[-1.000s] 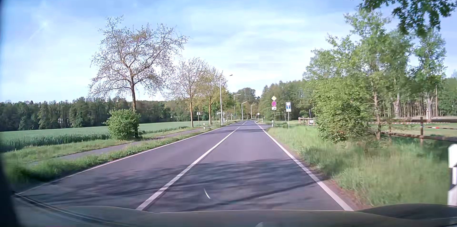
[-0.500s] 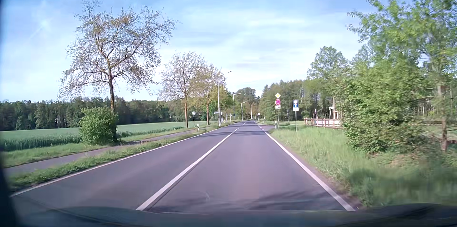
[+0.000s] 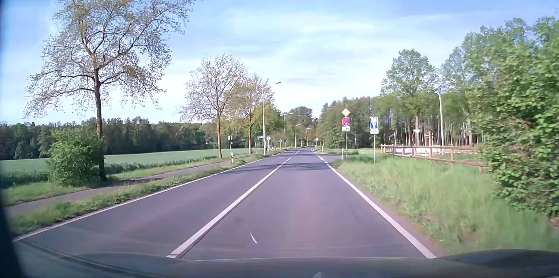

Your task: Follow the waypoints while adhering to traffic rules and regulations

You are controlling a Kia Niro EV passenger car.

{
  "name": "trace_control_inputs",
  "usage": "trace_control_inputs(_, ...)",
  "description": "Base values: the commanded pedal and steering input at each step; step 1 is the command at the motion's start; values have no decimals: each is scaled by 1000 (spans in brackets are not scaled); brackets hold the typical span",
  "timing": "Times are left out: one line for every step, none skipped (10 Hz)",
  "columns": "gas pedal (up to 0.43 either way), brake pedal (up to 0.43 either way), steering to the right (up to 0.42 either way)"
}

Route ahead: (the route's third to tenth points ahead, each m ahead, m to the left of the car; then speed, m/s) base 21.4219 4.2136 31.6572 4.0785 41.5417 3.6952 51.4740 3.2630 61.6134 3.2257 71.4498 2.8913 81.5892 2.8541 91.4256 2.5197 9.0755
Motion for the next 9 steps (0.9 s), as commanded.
trace_control_inputs(8, 0, 0)
trace_control_inputs(8, 0, 0)
trace_control_inputs(8, 0, 0)
trace_control_inputs(8, 0, 0)
trace_control_inputs(8, 0, 0)
trace_control_inputs(8, 0, 0)
trace_control_inputs(8, 0, 0)
trace_control_inputs(8, 0, 0)
trace_control_inputs(8, 0, 0)
